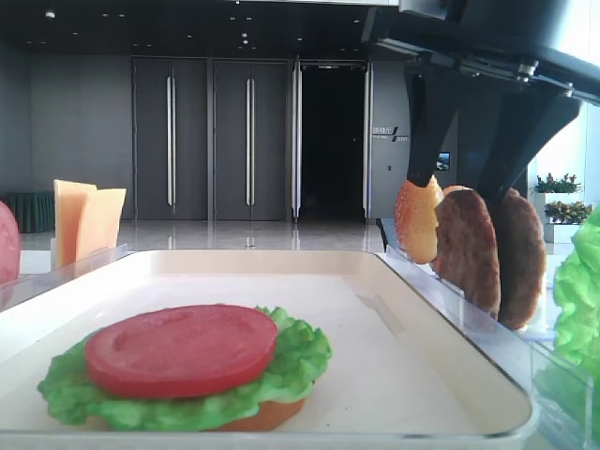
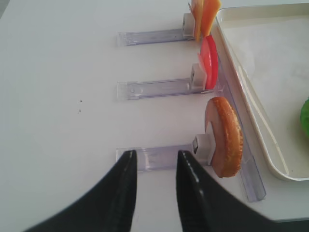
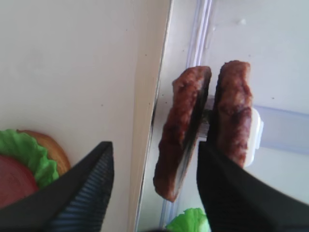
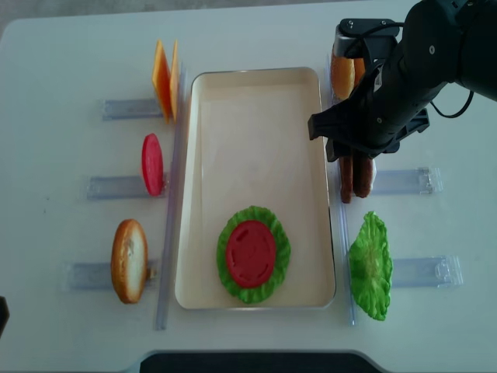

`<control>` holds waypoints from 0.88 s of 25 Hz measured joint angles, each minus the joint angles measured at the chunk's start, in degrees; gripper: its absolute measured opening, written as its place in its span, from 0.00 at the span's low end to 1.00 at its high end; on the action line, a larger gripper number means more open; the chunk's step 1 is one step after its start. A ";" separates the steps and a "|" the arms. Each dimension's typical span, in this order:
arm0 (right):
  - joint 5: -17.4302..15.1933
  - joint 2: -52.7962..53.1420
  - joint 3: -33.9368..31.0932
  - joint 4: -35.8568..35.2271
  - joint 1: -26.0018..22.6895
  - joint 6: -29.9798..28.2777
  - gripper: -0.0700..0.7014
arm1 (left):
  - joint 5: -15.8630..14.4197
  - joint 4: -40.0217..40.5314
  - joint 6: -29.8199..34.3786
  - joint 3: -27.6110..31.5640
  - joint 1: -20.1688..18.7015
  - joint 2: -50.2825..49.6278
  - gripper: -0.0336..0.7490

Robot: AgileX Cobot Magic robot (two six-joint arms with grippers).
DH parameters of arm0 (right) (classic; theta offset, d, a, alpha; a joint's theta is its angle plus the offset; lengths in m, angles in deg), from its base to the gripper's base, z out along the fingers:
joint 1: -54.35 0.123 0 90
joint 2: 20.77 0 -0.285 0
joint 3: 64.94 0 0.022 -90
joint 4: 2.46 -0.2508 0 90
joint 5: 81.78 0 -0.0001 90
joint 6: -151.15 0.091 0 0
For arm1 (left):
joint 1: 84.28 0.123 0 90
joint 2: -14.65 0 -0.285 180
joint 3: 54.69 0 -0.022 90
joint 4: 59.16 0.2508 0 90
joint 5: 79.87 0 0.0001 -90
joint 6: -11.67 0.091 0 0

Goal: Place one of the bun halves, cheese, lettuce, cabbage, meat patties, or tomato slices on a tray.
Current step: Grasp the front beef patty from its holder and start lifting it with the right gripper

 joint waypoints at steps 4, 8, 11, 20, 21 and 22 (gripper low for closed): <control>0.04 0.00 0.00 0.18 0.00 -0.12 0.57 | 0.00 0.00 0.00 0.00 0.00 0.00 0.32; 0.04 -0.55 0.00 0.24 0.00 -0.12 0.57 | 0.00 0.00 0.00 0.00 0.00 0.00 0.32; 0.18 -1.78 0.00 0.24 0.00 -0.31 0.57 | 0.00 0.00 0.00 0.00 0.00 0.00 0.32; 1.35 -3.19 0.05 1.41 0.00 -0.43 0.56 | 0.00 0.00 0.00 0.00 0.00 0.00 0.32; 1.37 -3.60 0.05 1.58 0.00 -0.43 0.56 | 0.00 0.00 0.00 0.00 0.00 0.00 0.32; 1.49 -4.11 0.05 1.65 0.00 -0.43 0.55 | 0.00 0.00 0.00 0.00 0.00 0.00 0.32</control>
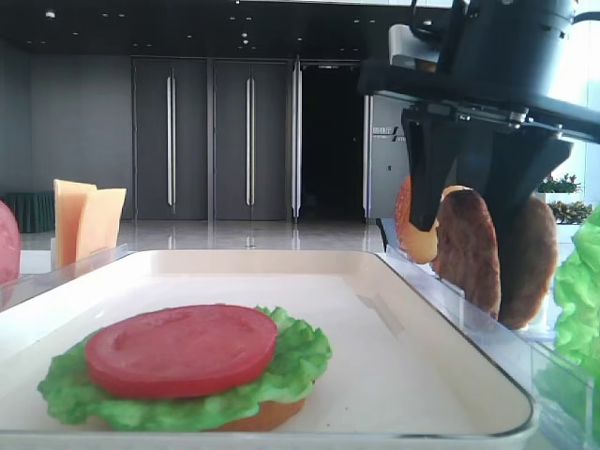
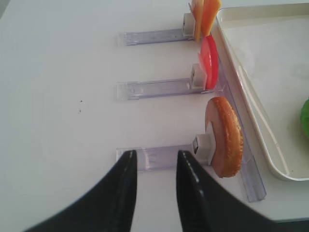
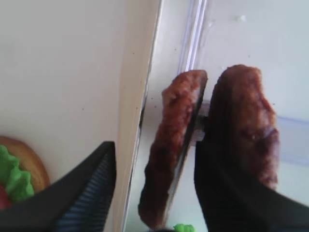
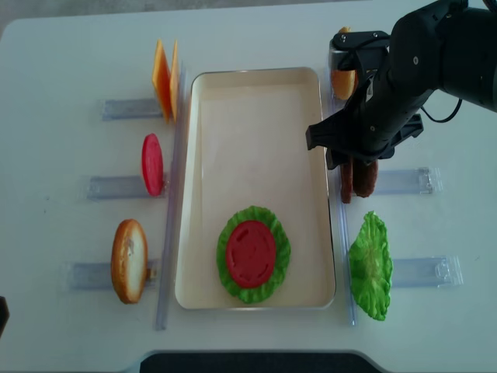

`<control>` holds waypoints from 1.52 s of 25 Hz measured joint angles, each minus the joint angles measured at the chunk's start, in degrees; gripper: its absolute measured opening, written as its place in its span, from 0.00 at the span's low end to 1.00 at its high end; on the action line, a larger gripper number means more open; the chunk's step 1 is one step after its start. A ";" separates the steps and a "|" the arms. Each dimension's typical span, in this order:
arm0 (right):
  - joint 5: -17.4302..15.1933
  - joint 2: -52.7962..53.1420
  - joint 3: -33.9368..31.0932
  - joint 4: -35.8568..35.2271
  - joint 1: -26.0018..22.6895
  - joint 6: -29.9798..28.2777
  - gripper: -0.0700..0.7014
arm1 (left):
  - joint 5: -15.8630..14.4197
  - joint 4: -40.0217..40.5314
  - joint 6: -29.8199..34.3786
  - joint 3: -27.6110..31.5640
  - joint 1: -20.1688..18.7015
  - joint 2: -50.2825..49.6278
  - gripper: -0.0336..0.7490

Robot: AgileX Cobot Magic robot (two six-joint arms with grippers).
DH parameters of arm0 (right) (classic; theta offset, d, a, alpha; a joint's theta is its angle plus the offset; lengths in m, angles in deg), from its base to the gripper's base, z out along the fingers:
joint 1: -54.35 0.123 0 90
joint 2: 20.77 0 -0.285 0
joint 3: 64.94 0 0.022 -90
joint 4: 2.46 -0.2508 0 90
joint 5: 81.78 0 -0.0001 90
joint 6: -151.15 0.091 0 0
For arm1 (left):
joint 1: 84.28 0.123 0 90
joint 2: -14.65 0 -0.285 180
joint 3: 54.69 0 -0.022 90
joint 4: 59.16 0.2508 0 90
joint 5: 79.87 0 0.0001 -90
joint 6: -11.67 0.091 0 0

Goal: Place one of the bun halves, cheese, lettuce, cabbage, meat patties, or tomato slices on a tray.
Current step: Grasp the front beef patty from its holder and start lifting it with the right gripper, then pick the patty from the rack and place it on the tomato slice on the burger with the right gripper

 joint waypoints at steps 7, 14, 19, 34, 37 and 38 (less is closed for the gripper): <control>0.00 -0.46 0.00 0.25 0.00 0.00 0.51 | 0.00 0.00 0.00 0.00 0.00 0.00 0.32; -0.36 -0.50 0.00 1.89 -0.06 0.00 0.24 | 0.00 0.05 0.00 0.00 0.00 0.00 0.32; -0.84 0.08 0.00 2.26 -0.06 0.86 0.23 | 0.00 0.11 0.00 0.00 0.00 0.00 0.32; -10.90 19.25 0.00 3.91 11.42 11.95 0.21 | 0.00 0.16 0.00 0.00 0.00 0.00 0.32; -12.65 22.33 -1.13 5.39 16.86 16.55 0.21 | 0.00 0.16 0.00 0.00 0.00 0.00 0.32; -12.86 23.38 -1.92 6.42 18.81 18.73 0.21 | 0.00 0.16 0.00 0.00 0.00 0.00 0.32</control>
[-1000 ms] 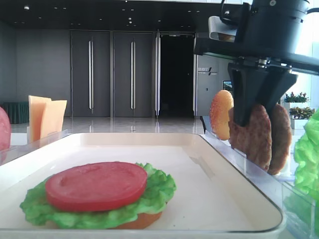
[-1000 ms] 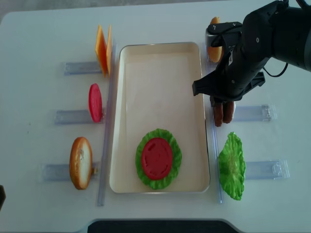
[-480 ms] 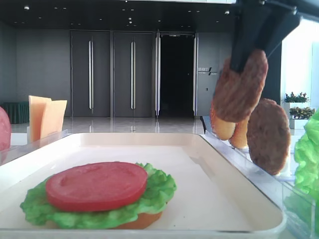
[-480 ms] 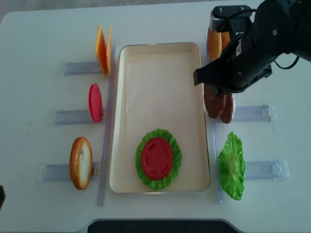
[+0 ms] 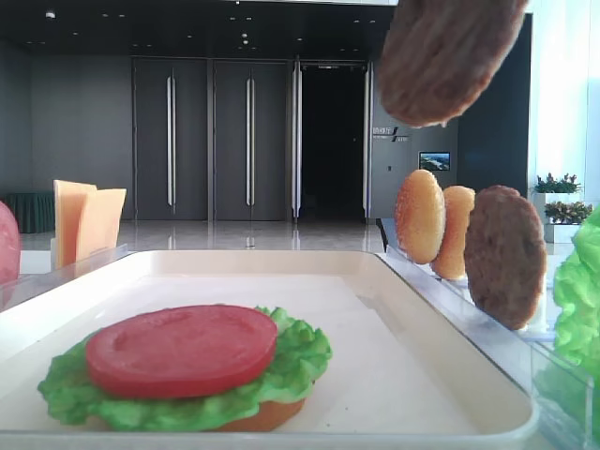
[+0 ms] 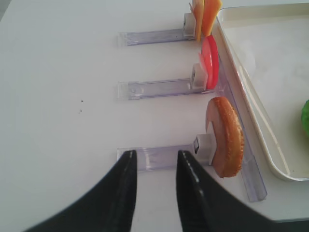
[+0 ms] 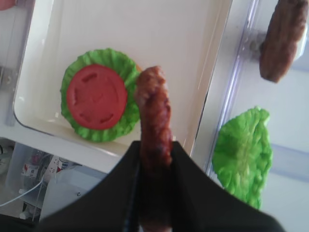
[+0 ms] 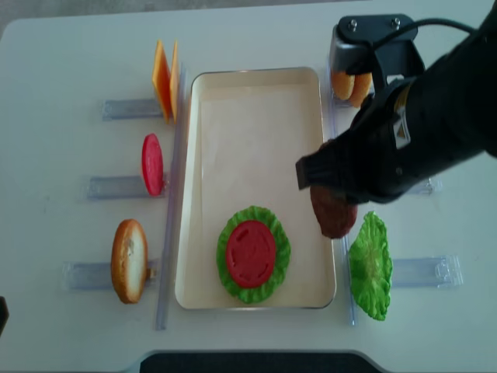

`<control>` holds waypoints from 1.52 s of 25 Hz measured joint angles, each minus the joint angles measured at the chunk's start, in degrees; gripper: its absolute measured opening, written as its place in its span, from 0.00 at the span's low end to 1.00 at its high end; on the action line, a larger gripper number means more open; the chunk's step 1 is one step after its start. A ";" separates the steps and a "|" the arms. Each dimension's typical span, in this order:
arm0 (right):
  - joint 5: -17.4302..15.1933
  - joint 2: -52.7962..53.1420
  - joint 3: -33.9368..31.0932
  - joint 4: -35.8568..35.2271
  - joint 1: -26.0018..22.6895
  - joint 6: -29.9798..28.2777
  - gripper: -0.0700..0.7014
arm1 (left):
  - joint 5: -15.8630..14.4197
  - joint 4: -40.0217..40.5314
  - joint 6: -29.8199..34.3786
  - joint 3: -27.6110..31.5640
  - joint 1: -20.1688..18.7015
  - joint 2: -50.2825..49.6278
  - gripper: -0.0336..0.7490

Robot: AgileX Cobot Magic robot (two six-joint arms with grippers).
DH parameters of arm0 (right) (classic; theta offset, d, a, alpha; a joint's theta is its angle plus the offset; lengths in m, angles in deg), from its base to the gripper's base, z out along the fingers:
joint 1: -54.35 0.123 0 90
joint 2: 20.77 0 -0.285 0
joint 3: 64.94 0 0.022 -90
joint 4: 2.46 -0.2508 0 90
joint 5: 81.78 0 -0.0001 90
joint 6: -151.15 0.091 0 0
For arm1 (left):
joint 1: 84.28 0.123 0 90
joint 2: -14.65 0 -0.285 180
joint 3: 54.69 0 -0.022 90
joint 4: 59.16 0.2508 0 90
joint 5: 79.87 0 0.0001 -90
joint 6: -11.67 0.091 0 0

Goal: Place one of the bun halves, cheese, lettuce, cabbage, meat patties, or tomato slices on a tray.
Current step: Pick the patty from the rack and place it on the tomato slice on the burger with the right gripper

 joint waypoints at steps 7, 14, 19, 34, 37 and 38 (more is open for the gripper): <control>-0.76 8.17 -6.61 6.71 15.85 16.41 0.21 | 0.00 0.00 0.00 0.00 0.00 0.00 0.32; 6.72 8.74 -7.72 7.38 18.91 16.90 0.21 | 0.00 0.00 0.00 0.00 0.00 0.00 0.32; 22.58 8.74 -14.27 -4.23 17.92 6.12 0.21 | 0.00 0.00 0.00 0.00 0.00 0.00 0.32; 29.49 1.58 -26.91 -97.22 6.83 -84.89 0.21 | 0.00 0.05 0.00 0.00 0.00 0.00 0.32; 22.99 -3.20 -26.91 -100.09 3.34 -89.91 0.21 | 0.00 0.05 0.00 0.00 0.00 0.00 0.32; 21.50 -4.56 -26.91 -100.37 2.14 -91.71 0.21 | 0.00 0.05 0.00 0.00 0.00 0.00 0.32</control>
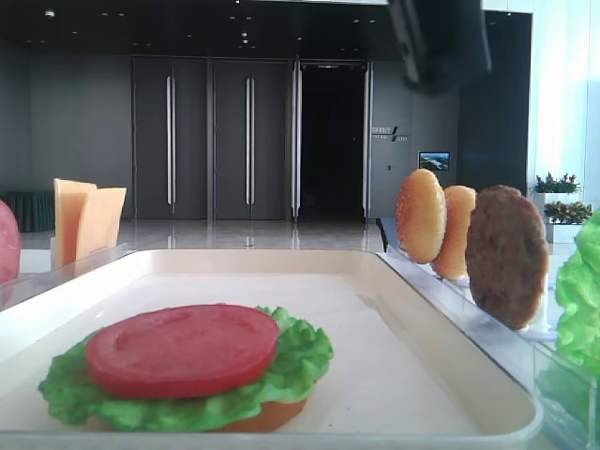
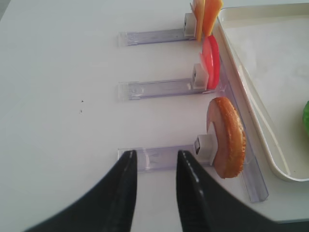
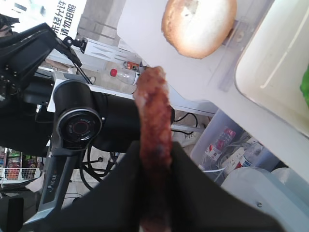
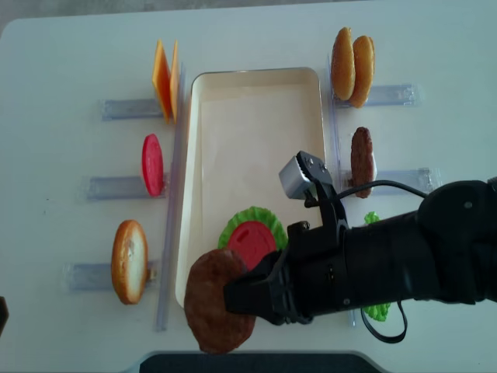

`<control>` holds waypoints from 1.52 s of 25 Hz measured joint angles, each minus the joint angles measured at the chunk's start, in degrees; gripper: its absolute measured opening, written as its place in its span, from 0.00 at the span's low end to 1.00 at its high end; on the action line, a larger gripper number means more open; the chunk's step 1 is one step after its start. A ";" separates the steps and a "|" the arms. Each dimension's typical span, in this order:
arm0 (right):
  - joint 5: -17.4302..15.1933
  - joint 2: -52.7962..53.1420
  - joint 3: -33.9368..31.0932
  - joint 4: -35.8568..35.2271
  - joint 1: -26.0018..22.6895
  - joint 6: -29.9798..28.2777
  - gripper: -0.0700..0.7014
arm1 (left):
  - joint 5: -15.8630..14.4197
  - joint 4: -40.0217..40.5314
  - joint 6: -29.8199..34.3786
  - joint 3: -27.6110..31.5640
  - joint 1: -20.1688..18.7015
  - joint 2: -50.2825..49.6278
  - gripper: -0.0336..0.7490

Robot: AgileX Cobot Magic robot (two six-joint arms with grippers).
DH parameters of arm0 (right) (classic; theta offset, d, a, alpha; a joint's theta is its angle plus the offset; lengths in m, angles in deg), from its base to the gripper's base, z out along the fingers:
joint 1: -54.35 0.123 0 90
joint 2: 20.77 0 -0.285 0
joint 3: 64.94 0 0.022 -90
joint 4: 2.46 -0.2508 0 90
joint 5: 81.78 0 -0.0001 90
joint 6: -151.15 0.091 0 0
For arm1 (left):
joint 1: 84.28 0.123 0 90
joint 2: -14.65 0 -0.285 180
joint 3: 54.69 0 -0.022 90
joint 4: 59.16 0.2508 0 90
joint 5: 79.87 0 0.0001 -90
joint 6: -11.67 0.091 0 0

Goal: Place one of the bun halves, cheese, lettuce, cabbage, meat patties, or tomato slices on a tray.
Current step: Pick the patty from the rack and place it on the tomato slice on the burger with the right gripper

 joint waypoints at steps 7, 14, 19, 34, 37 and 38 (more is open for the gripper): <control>-6.36 -7.18 0.00 -0.60 -6.80 -7.69 0.21 | 0.00 0.00 0.00 0.00 0.00 0.00 0.32; -7.40 -12.92 0.00 -0.73 -12.57 -12.90 0.21 | 0.00 0.00 0.00 0.00 0.00 0.00 0.32; -8.89 -15.86 0.00 -0.73 -14.80 -15.13 0.21 | 0.00 0.00 0.00 0.00 0.00 0.00 0.32; -7.20 -16.01 2.61 -0.78 -15.81 -17.43 0.21 | 0.00 0.00 0.00 0.00 0.00 0.00 0.32; -6.72 -16.01 2.61 -0.78 -15.81 -17.80 0.21 | 0.00 0.00 0.00 0.00 0.00 0.00 0.32; -6.66 -16.01 2.61 -0.78 -15.81 -17.85 0.21 | 0.00 0.00 0.00 0.00 0.00 0.00 0.32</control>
